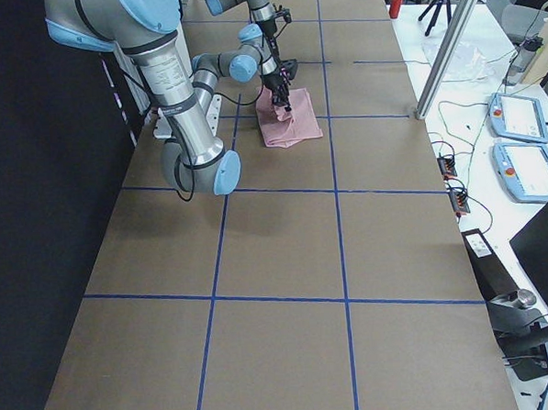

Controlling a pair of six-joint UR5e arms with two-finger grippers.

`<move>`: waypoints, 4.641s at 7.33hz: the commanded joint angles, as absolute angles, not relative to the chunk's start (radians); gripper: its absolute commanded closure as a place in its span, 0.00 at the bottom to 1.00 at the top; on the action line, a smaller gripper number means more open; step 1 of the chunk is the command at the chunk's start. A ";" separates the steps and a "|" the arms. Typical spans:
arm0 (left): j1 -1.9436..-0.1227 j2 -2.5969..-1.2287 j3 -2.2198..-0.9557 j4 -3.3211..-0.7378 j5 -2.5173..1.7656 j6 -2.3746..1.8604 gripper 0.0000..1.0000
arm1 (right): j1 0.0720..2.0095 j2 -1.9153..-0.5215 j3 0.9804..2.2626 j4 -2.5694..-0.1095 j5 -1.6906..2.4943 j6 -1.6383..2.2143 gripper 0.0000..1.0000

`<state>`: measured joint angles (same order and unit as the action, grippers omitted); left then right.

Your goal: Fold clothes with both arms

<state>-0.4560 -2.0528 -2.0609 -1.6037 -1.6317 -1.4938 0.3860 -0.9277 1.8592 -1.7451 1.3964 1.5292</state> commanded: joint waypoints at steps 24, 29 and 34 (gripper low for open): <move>-1.644 -1.392 -1.672 -1.715 -2.456 0.207 0.00 | 1.698 -1.652 1.654 -1.713 2.263 -0.186 0.00; -1.638 -1.408 -1.692 -1.727 -2.342 0.213 0.00 | 1.698 -1.767 1.626 -1.508 2.263 -0.172 0.00; -1.637 -1.410 -1.687 -1.714 -2.347 0.201 0.00 | 1.697 -1.770 1.563 -1.506 2.321 -0.183 0.00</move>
